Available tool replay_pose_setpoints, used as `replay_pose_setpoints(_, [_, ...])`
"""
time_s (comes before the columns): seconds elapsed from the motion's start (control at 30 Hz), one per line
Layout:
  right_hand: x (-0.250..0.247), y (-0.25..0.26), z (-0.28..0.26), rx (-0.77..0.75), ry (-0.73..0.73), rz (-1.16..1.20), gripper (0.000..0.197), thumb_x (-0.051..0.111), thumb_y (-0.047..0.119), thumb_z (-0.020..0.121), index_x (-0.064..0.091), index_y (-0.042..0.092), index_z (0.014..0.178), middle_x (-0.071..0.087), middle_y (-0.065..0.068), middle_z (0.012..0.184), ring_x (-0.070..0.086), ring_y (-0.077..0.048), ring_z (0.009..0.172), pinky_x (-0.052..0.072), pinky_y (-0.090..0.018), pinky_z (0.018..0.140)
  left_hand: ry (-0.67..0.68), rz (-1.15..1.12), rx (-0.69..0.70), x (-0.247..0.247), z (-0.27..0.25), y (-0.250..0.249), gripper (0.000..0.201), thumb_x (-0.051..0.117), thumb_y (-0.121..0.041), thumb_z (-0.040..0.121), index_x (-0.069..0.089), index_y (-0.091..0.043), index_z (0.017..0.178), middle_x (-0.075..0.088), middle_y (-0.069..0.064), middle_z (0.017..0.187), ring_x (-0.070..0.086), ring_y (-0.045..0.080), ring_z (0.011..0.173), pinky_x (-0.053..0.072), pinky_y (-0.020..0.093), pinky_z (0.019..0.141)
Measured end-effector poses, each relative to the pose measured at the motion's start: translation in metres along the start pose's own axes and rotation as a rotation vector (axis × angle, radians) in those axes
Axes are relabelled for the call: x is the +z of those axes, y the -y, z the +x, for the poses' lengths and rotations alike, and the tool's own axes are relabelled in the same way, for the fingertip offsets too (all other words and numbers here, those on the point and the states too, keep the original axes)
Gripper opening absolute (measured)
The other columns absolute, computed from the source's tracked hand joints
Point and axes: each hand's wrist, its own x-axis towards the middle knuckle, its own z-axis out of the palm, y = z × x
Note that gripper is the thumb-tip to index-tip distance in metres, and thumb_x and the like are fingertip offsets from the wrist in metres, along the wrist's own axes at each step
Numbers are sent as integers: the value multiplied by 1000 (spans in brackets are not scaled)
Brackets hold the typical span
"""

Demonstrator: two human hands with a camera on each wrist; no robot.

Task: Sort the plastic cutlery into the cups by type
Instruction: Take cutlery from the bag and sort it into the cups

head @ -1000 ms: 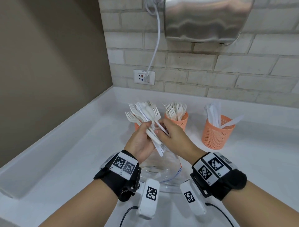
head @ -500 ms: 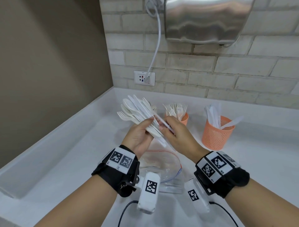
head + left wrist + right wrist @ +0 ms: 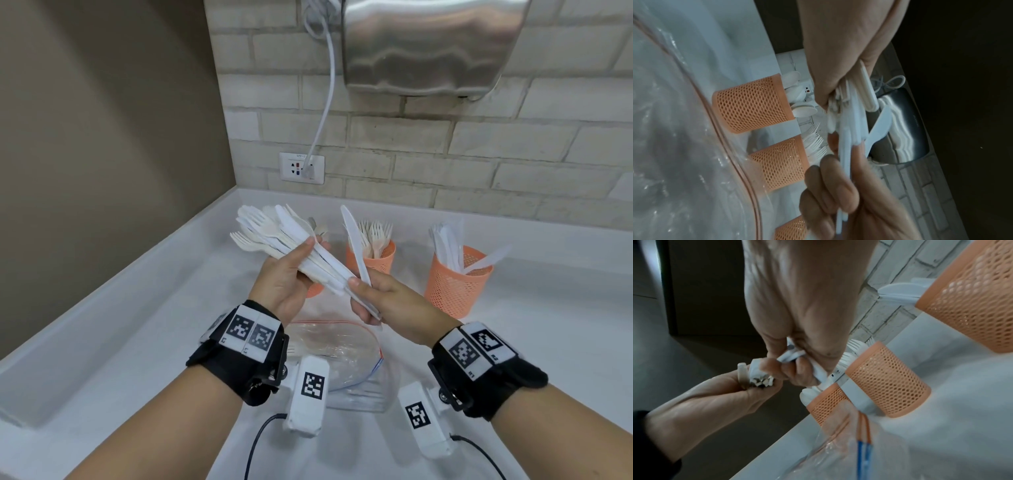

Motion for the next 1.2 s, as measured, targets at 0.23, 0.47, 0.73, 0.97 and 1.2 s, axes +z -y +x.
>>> replay_pose_setpoints(0.23, [-12,-6,2,141,79,164,11,38,15,100,49,15,102,54,0,57,45,-11,50,38,-20,50,-23,-79,-5,-4,3,-2,17,53,-9,91,57,-9,108,72,4,79,68,18,83,55,33,76])
replay_pose_setpoints(0.47, [-10,-1,2,186,48,292,16,39,11,98,49,11,111,57,-9,68,47,-14,45,35,-23,44,-1,28,-11,-4,0,2,27,50,1,88,56,-9,112,67,6,95,64,19,90,48,37,86])
replay_pose_setpoints(0.73, [0,8,9,82,-5,-107,36,54,20,92,42,21,126,48,-6,71,41,-15,48,32,-24,43,1,179,-37,1,0,2,31,49,4,86,55,-7,114,67,8,94,65,22,81,49,30,62])
replay_pose_setpoints(0.97, [4,7,6,8,-49,-399,12,34,22,100,44,25,105,56,-4,69,46,-15,42,35,-19,35,35,168,-62,2,1,2,24,52,-5,90,56,-8,114,63,11,97,62,21,85,47,35,78])
replay_pose_setpoints(1.2, [5,8,7,36,-97,-250,31,31,21,101,45,4,122,59,-11,72,57,-25,58,43,-24,39,80,210,-54,1,0,8,15,53,-7,90,62,-9,103,69,6,87,66,20,80,56,31,63])
